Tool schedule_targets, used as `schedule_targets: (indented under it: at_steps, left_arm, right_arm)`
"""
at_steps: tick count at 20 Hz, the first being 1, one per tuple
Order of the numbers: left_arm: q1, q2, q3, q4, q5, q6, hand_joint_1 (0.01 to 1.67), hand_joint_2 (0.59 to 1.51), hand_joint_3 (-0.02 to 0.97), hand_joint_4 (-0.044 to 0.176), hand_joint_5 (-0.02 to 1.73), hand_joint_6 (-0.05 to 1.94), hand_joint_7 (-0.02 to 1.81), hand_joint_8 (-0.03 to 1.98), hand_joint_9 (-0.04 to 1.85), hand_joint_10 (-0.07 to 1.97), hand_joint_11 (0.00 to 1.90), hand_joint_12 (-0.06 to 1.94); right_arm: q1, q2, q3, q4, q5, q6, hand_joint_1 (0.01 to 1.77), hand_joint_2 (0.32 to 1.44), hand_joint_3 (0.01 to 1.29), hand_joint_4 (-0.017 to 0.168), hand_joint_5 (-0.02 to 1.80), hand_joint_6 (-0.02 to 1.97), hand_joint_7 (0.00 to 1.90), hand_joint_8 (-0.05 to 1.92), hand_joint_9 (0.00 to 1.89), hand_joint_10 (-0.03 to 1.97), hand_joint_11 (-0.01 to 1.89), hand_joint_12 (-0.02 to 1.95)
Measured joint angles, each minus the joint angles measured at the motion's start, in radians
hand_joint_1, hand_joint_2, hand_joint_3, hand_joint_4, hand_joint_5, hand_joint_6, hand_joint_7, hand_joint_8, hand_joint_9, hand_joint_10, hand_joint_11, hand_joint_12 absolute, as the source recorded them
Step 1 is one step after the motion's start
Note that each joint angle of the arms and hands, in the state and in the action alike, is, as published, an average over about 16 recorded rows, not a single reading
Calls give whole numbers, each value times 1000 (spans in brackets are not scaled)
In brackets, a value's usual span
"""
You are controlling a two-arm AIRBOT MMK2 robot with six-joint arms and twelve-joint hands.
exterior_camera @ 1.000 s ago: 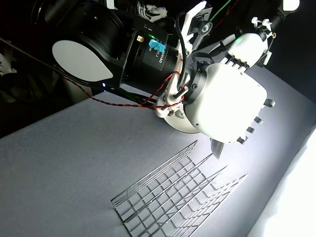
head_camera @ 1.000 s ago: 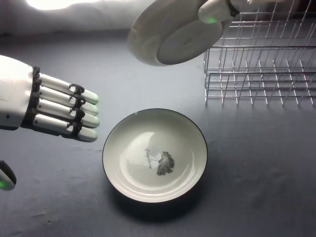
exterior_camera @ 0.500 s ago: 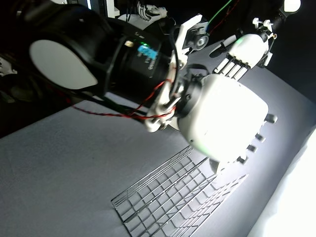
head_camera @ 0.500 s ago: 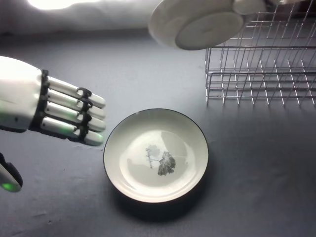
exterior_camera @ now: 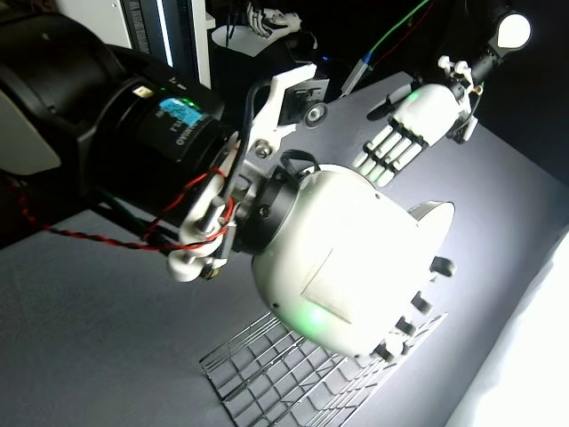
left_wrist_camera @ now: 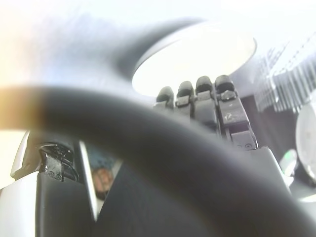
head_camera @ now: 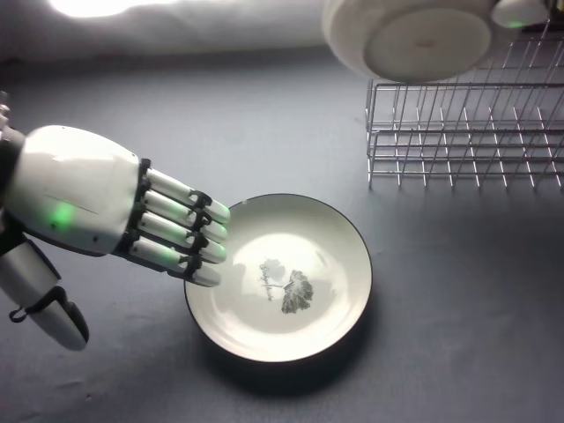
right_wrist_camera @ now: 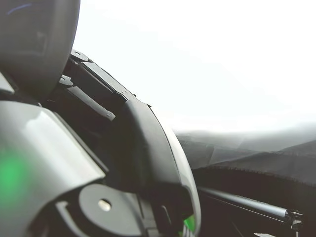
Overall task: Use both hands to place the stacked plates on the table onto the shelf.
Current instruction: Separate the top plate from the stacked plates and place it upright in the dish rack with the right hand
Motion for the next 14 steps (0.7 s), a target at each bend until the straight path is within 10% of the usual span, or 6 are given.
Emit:
schedule_targets:
  at_steps: [14]
  left_arm:
    - [2, -60, 67, 34, 20, 28, 22, 1120, 6, 2, 20, 12, 14, 11, 18, 5, 13, -7]
  right_arm:
    - [-104, 39, 39, -85, 46, -5, 1292, 1077, 13, -5, 745, 647, 854, 536, 710, 775, 475, 1230]
